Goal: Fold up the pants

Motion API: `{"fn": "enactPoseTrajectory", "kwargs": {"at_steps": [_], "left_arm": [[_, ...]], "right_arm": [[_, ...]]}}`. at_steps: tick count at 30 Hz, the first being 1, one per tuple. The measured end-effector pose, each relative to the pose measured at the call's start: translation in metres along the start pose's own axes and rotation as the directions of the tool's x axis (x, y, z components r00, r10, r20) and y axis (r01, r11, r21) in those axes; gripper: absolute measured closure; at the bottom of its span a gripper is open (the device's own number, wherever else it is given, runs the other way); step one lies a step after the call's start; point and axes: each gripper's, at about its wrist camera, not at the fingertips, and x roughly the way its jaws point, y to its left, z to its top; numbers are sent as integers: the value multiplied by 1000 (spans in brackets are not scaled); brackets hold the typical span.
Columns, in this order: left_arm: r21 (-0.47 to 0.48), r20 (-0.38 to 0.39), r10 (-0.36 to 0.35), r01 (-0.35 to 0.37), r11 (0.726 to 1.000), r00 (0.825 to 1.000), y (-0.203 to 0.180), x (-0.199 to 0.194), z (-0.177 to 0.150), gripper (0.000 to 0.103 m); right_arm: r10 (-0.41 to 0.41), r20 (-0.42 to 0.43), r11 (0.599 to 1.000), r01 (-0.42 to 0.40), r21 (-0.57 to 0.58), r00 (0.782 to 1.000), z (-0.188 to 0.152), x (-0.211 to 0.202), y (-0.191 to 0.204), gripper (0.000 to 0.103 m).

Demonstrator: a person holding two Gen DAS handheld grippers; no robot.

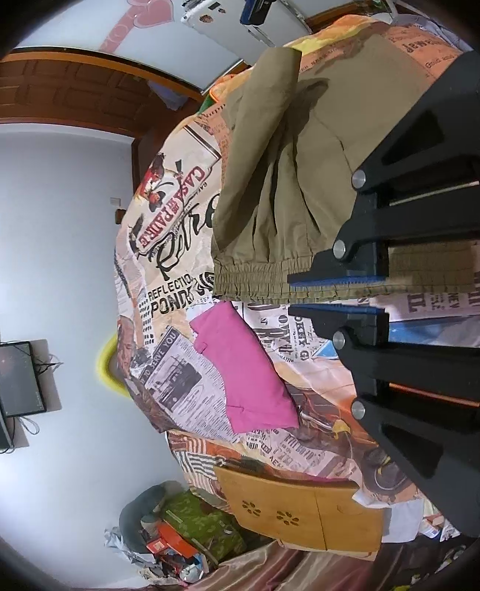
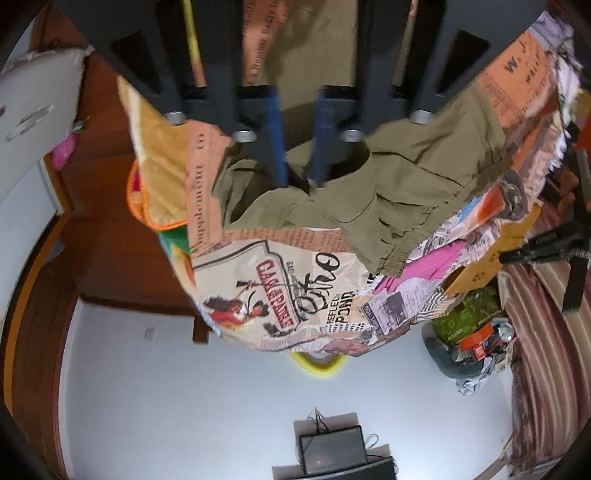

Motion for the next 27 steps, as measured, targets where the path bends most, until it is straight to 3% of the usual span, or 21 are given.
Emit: {"fn": "enactPoseTrajectory", "kwargs": {"at_steps": [1, 2, 4, 5, 11, 20, 27], "left_arm": [[2, -7, 0, 0, 1000, 1000, 0, 6, 0, 82], [2, -13, 1, -1, 1000, 1000, 1, 11, 1, 69], [-10, -36, 4, -4, 1000, 999, 5, 27, 4, 51], [-20, -47, 0, -1, 1000, 999, 8, 35, 7, 50], [-74, -124, -58, 49, 996, 991, 22, 94, 34, 49], [-84, -193, -152, 138, 987, 969, 14, 189, 74, 50], [-101, -300, -202, 179, 979, 932, 12, 250, 73, 59]], "right_arm": [[4, 6, 1000, -4, 5, 1000, -1, 2, 1, 57], [0, 16, 1000, 0, 3, 1000, -2, 5, 2, 49], [-25, 29, 1000, 25, -15, 999, -3, 12, 4, 44], [-35, 21, 999, 35, -19, 999, -2, 19, 4, 44], [-51, -13, 998, 51, 34, 999, 8, 51, -17, 44], [-56, -24, 991, 58, 116, 998, 24, 83, -55, 44], [-34, -13, 984, 36, 175, 999, 20, 90, -81, 44]]}}
